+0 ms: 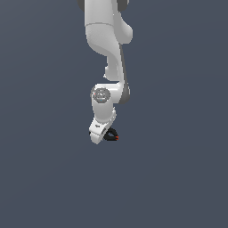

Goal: Pick up the object and move it to a goal position.

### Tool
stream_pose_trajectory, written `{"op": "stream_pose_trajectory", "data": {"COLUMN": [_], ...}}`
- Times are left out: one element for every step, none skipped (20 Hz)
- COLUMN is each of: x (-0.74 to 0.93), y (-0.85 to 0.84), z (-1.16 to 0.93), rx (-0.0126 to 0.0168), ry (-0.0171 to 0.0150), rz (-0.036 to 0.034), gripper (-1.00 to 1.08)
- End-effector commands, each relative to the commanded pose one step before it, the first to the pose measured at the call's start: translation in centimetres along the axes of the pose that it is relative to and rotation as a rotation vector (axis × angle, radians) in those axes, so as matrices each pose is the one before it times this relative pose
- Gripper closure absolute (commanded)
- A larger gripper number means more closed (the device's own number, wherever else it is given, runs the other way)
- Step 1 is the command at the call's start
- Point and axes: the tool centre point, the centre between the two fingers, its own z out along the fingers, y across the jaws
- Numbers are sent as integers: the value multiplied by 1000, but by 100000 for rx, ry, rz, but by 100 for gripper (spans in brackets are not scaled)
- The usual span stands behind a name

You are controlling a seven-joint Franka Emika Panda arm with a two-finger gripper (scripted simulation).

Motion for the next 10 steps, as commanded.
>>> {"op": "stream_pose_trajectory", "data": {"x": [98, 67, 86, 106, 127, 148, 170, 193, 216, 253], "y": [-150, -151, -195, -240, -286, -333, -382, -432, -484, -543], "z": [-62, -56, -73, -89, -107, -124, -142, -161, -181, -165], "rx": [-35, 0, 0, 0, 0, 0, 0, 0, 0, 49], "ry": [33, 0, 0, 0, 0, 0, 0, 0, 0, -45], "rz": [-17, 0, 0, 0, 0, 0, 0, 0, 0, -20], "gripper": [108, 108, 108, 108, 108, 108, 108, 108, 108, 108]}}
